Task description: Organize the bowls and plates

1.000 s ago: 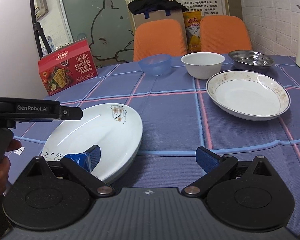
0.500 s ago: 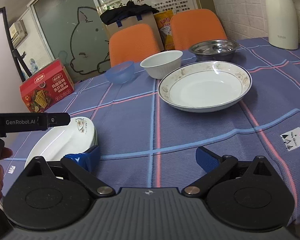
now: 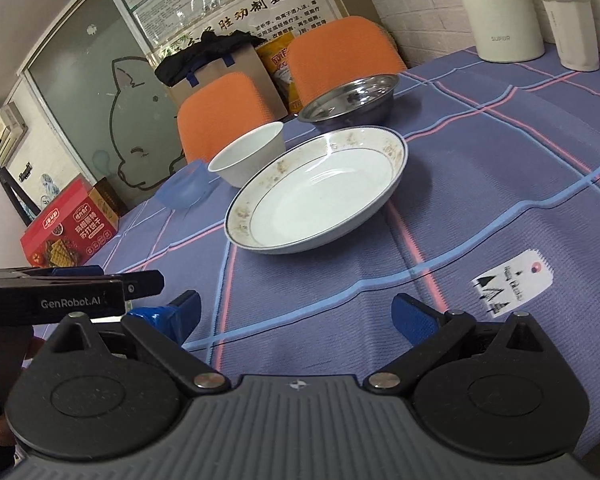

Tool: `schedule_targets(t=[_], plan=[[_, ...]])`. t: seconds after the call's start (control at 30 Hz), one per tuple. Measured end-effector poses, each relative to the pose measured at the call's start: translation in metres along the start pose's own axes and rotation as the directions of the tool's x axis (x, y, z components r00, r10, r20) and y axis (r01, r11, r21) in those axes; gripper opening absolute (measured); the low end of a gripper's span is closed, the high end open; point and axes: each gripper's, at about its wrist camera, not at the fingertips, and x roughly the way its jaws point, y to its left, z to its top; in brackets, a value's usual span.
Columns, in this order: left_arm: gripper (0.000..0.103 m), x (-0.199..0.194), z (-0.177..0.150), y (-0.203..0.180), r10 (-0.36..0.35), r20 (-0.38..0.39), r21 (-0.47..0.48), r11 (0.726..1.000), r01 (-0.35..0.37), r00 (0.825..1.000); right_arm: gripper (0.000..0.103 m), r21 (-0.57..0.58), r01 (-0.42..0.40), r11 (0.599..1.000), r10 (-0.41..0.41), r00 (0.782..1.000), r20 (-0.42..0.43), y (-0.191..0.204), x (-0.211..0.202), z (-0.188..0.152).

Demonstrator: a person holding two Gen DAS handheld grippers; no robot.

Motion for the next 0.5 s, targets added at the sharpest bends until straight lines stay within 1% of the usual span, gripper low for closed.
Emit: schedule_targets(t=[0.07,0.13,0.17,0.23,0.27,0.3,0.4,0.5], plan=[[0.074,0.005,0.005,-0.004,-0.03,-0.01,-0.013,0.999,0.03,1.0,0.089,0.004,0.008,1.0,-0.008,1.0,0.013,-0.007,-0.002,0.006],[0.074,0.01,0.014,-0.004,-0.078,-0.01,-0.061,0.995,0.078,0.997,0.09,0.002,0.023,1.0,-0.023,0.999,0.037,-0.015,-0.005,0.015],[0.074,0.013,0.021,-0.003,-0.109,-0.007,-0.103,0.989,0.107,0.994,0.09,0.0,0.037,0.999,-0.037,0.998,0.055,-0.019,-0.006,0.02],[0.074,0.022,0.034,0.001,-0.171,0.006,-0.186,0.968,0.169,0.985,0.09,-0.006,0.072,0.997,-0.071,0.993,0.092,-0.024,-0.005,0.033],[0.074,0.028,0.04,0.002,-0.189,0.009,-0.218,0.958,0.186,0.982,0.09,-0.013,0.089,0.996,-0.087,0.991,0.097,-0.026,-0.001,0.04],[0.074,0.036,0.046,0.001,-0.191,0.002,-0.239,0.953,0.186,0.982,0.09,-0.026,0.102,0.994,-0.099,0.99,0.099,-0.027,0.003,0.046],[0.074,0.06,0.06,0.0,-0.161,-0.032,-0.262,0.954,0.147,0.986,0.09,-0.078,0.149,0.986,-0.142,0.986,0.088,-0.028,0.026,0.063],[0.074,0.086,0.068,0.001,-0.165,-0.076,-0.296,0.946,0.136,0.983,0.089,-0.12,0.181,0.976,-0.177,0.983,0.044,-0.029,0.057,0.074]])
